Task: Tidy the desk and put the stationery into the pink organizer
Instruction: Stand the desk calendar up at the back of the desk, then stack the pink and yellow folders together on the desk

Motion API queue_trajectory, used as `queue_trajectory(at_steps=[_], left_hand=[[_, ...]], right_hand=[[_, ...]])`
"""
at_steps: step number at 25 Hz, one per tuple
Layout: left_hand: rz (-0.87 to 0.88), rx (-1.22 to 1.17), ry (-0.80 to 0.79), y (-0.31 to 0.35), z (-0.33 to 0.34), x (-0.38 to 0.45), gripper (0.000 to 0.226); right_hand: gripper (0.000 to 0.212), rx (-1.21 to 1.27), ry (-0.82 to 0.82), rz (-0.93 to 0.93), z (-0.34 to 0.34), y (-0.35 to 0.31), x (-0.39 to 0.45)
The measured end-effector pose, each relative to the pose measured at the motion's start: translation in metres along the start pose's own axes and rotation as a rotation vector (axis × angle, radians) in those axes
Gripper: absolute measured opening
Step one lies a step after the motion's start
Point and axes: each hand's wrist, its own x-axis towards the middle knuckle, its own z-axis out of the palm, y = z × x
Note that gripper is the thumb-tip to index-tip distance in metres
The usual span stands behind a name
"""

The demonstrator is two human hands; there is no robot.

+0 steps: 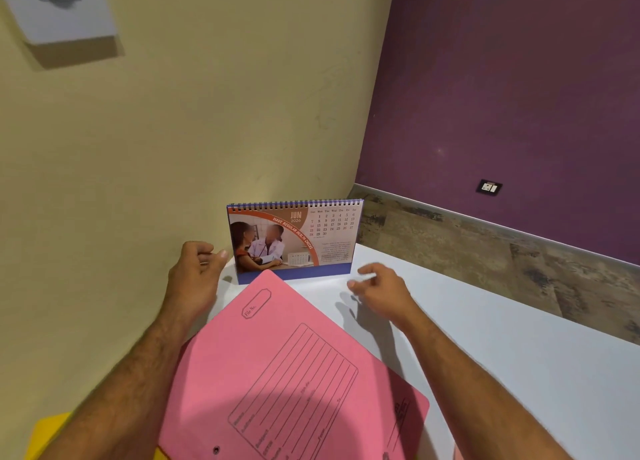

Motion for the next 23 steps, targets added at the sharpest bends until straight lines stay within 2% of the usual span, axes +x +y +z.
queue_trajectory(at_steps=[2, 4, 7, 11, 16, 23], left_hand=[[-0.064, 0.13, -0.066, -0.008, -0.025, -0.005, 0.032], [-0.116, 0.237, -0.192, -0.015, -0.048, -0.014, 0.033], [-0.227, 0.204, -0.358, -0.027, -0.066, -0.031, 0.042], [-0.259, 0.369, -0.529, -0.04, -0.062, -0.061, 0.039], [-0.134, 0.383, -0.423, -0.025, -0.058, -0.085, 0.033], [-0.009, 0.247, -0.141, 0.011, -0.098, -0.101, 0.05]], right_hand=[[0.041, -0.053, -0.088, 0.071, 0.004, 0.014, -0.016], [0.044, -0.05, -0.109, 0.082, 0.007, 0.021, -0.036], [0.045, -0.044, -0.156, 0.076, 0.01, 0.026, -0.062], [0.042, -0.188, -0.204, 0.038, 0.016, 0.029, -0.089], [0.011, -0.169, -0.09, -0.05, 0.007, 0.023, -0.114], [0.01, 0.118, -0.088, -0.212, -0.042, 0.003, -0.15]])
